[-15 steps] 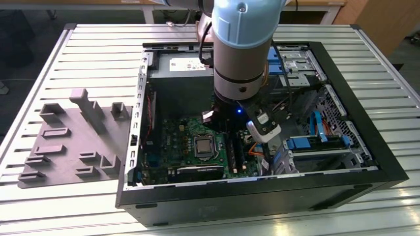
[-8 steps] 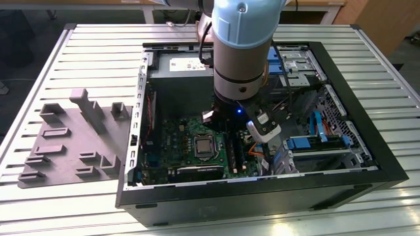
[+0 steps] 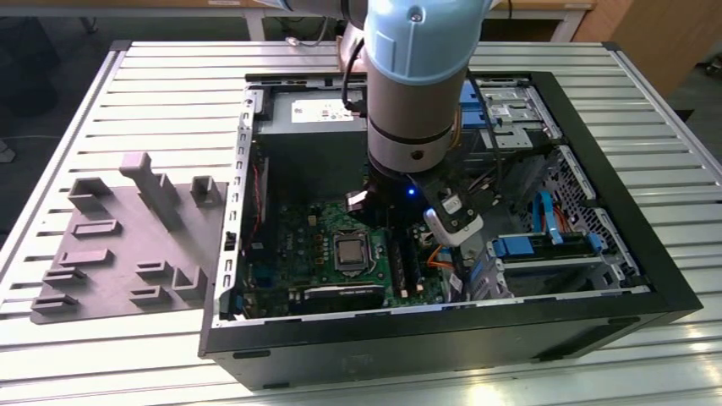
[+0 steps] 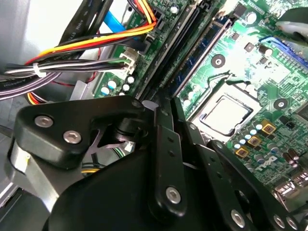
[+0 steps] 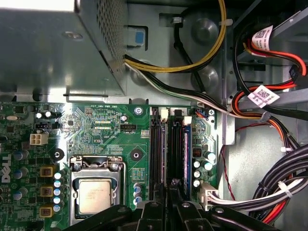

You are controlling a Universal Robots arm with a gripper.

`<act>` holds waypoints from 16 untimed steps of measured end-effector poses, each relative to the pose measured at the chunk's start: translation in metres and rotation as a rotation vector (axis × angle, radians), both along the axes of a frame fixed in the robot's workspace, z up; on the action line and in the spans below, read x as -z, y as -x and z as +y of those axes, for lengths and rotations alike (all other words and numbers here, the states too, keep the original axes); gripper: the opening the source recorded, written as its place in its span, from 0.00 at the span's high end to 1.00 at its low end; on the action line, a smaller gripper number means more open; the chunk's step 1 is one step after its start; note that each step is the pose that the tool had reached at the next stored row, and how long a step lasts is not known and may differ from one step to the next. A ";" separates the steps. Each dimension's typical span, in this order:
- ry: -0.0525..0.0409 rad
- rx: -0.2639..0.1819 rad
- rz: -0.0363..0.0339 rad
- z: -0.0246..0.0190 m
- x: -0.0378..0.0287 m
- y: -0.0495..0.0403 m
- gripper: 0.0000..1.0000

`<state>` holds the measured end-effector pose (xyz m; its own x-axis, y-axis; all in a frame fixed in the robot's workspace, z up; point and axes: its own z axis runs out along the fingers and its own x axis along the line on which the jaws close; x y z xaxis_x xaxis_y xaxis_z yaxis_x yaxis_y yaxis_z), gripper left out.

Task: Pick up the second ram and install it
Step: 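Insert the second ram into the second slot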

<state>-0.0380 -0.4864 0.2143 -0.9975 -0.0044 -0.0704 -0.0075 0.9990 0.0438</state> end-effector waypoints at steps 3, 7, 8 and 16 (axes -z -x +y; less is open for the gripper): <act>-0.0002 0.000 -0.0001 0.0001 -0.0011 0.0000 0.81; 0.0000 0.000 0.0000 0.0000 -0.0066 0.0000 0.81; 0.0001 0.000 0.0001 0.0000 -0.0083 0.0000 0.81; 0.0001 0.000 0.0000 0.0000 -0.0191 0.0000 0.81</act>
